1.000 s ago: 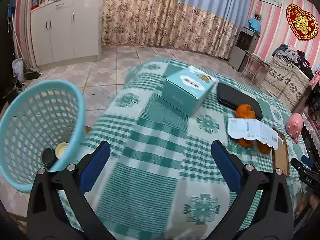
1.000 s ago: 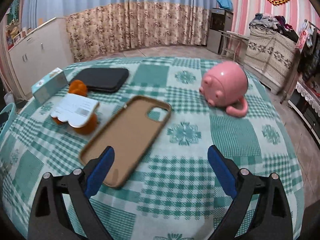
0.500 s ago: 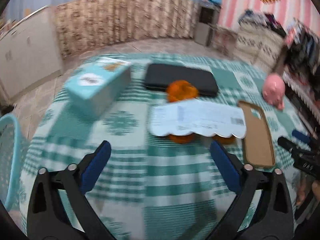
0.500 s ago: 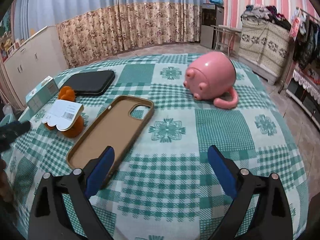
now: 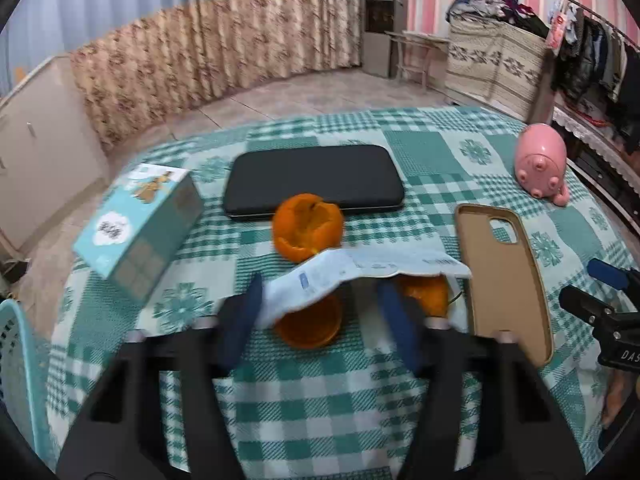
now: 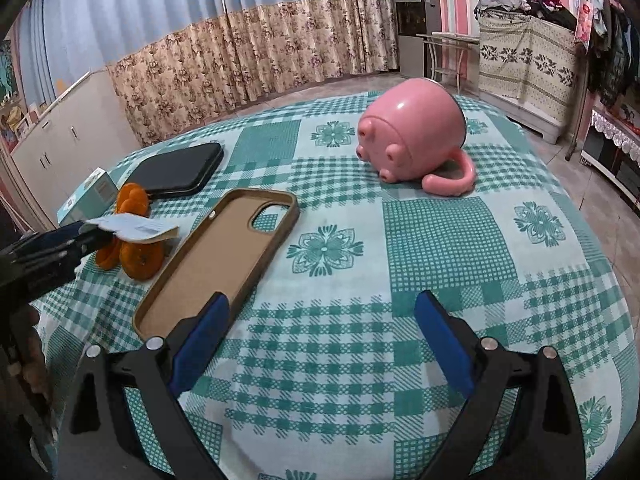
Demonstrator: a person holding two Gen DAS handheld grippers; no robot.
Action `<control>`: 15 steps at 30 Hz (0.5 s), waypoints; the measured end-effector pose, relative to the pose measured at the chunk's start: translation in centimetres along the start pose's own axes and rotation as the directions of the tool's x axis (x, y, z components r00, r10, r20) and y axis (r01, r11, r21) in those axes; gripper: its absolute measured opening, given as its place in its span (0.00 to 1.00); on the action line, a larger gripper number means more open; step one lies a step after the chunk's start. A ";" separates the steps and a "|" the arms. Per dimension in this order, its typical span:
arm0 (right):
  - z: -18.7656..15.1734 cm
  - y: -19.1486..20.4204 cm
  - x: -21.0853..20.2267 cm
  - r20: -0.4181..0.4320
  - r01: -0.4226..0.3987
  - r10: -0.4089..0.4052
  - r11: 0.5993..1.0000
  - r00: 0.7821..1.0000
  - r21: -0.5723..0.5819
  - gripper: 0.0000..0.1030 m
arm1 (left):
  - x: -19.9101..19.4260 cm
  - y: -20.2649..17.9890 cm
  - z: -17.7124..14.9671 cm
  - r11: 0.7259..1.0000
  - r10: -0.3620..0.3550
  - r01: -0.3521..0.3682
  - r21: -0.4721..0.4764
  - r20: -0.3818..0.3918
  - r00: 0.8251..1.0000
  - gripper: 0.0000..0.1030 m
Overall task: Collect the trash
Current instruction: 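Grasp the white receipt paper with the left tool, then grasp the whole orange with the right tool while the left tool holds the receipt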
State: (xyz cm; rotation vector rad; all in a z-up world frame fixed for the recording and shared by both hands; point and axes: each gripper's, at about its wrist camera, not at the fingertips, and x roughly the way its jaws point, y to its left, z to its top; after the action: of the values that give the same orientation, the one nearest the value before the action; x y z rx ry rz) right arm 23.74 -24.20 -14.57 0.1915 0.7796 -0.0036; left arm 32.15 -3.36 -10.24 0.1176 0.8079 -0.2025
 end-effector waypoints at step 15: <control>0.9 2.4 -0.6 0.022 -0.017 0.018 0.999 1.000 -0.045 0.89 | -7.0 3.5 -1.1 0.999 0.044 -0.044 -0.001 0.101 0.994 0.00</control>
State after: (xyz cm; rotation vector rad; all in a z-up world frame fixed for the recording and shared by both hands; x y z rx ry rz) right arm 24.18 -22.04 -13.12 0.1554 0.7549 0.0288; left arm 27.42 1.17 -5.86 0.1256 0.7039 -0.1662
